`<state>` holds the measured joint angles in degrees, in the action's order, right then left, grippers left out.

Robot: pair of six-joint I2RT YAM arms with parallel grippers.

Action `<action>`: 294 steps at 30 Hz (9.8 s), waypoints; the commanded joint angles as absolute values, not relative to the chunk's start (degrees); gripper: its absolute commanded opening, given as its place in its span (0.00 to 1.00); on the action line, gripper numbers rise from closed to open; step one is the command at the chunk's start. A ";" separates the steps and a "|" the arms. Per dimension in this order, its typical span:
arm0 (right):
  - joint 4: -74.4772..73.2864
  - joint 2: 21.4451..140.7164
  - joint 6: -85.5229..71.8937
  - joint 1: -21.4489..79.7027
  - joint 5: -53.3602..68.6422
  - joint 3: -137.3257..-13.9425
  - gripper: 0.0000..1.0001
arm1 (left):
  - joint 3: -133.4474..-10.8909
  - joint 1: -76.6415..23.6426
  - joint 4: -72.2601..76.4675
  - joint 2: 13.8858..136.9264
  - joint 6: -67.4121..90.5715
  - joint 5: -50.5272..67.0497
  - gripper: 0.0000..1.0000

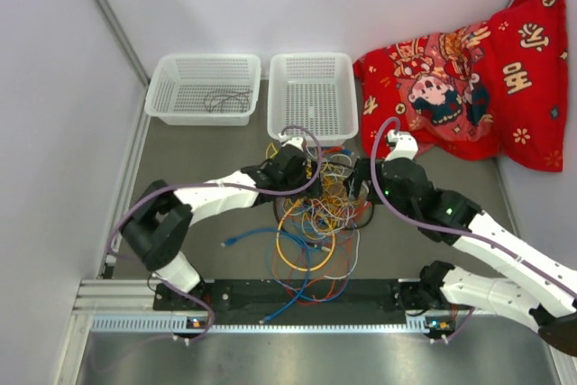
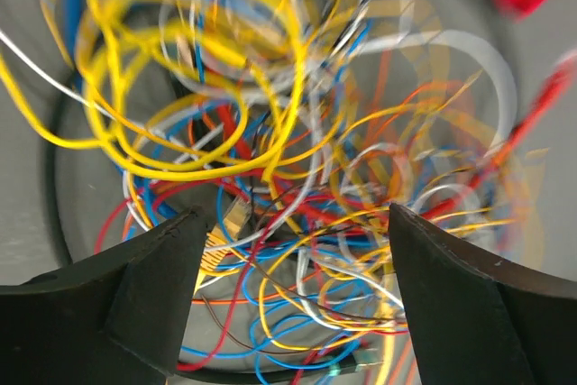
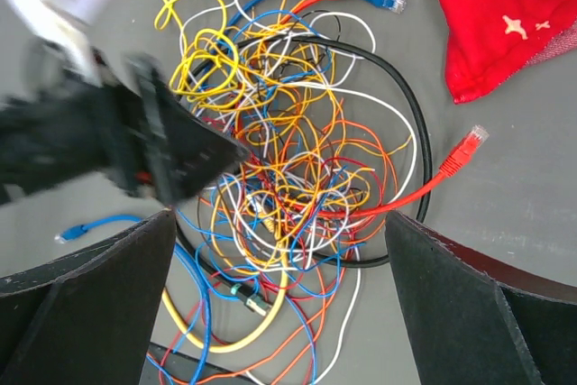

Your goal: Untangle the cables

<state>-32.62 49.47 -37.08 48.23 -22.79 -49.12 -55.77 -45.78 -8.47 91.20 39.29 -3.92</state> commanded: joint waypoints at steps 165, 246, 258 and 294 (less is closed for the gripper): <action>-23.74 67.56 -21.27 46.42 -19.34 -92.55 0.00 | -45.36 -48.16 -17.66 57.67 43.41 -29.00 0.92; -24.42 56.77 -20.12 50.36 -12.67 -87.61 0.00 | -43.07 -47.81 -4.94 39.84 30.95 -31.47 0.97; -25.58 58.27 -23.11 50.36 -6.51 -90.36 0.00 | -43.59 -47.81 19.15 39.72 25.84 -13.56 0.98; -25.75 53.70 -26.63 51.50 -3.43 -82.35 0.00 | -43.33 -47.81 23.11 52.38 30.85 2.11 0.84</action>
<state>-26.70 55.02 -26.76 50.87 -3.36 -79.94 -44.73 -48.03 21.21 54.19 29.45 -0.82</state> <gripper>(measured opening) 0.014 0.895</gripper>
